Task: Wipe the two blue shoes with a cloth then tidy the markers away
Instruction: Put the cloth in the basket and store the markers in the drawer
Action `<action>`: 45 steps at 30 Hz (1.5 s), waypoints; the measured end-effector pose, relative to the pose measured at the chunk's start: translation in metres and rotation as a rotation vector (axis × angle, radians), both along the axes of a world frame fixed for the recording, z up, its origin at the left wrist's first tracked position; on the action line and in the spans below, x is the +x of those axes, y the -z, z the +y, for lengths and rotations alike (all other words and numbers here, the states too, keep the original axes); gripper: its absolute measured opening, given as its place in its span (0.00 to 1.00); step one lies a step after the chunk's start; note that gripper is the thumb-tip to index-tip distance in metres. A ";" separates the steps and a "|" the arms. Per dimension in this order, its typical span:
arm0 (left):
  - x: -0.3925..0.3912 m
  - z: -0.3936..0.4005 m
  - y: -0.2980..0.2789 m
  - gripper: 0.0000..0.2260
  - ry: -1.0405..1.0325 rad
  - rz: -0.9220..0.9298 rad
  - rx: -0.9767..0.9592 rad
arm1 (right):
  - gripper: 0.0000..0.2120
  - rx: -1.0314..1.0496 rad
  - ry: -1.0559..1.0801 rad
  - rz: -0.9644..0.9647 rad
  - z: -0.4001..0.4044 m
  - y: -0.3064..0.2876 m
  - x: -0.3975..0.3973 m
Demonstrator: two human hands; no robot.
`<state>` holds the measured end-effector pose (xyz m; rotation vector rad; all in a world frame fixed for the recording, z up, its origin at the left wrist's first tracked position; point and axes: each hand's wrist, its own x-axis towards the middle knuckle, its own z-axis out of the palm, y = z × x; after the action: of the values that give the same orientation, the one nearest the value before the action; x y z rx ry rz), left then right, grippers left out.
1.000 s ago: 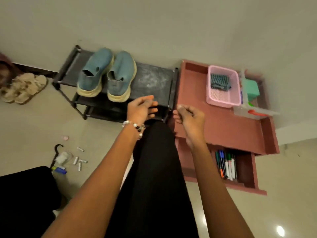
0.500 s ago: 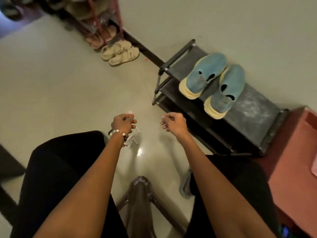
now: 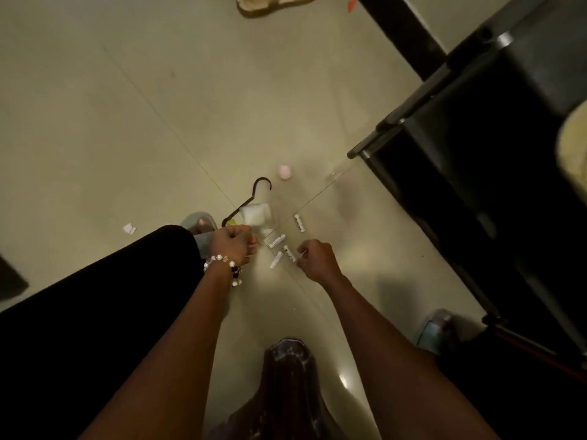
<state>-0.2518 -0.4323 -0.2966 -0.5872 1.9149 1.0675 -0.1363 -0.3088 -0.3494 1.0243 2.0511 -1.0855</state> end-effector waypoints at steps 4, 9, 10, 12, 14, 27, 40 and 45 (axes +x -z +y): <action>0.002 -0.001 0.040 0.10 -0.004 -0.018 -0.069 | 0.11 0.147 -0.247 0.074 -0.019 0.043 -0.009; 0.006 -0.001 0.063 0.08 -0.031 -0.071 -0.047 | 0.14 0.267 -0.307 0.209 -0.026 0.069 -0.003; 0.007 0.000 0.067 0.06 -0.044 -0.067 -0.051 | 0.12 0.249 -0.261 0.216 -0.024 0.070 -0.002; 0.009 0.006 0.071 0.06 -0.036 -0.077 -0.044 | 0.09 0.205 -0.021 0.226 -0.016 0.063 -0.003; 0.014 0.017 0.068 0.06 -0.004 -0.142 0.043 | 0.07 0.138 0.217 0.267 -0.008 0.046 -0.009; 0.000 0.008 0.074 0.11 -0.344 -0.162 0.131 | 0.17 0.306 -0.246 0.236 0.016 0.076 -0.041; 0.010 0.010 0.076 0.20 -0.314 -0.285 0.150 | 0.10 -0.068 0.324 0.364 -0.016 0.011 -0.038; 0.009 -0.014 0.086 0.22 -0.386 -0.324 0.138 | 0.12 0.182 -0.093 0.194 -0.027 0.050 -0.050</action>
<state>-0.2425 -0.4463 -0.3828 -1.0115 1.4672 1.2459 -0.1860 -0.3355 -0.3996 0.9294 2.3649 -0.9983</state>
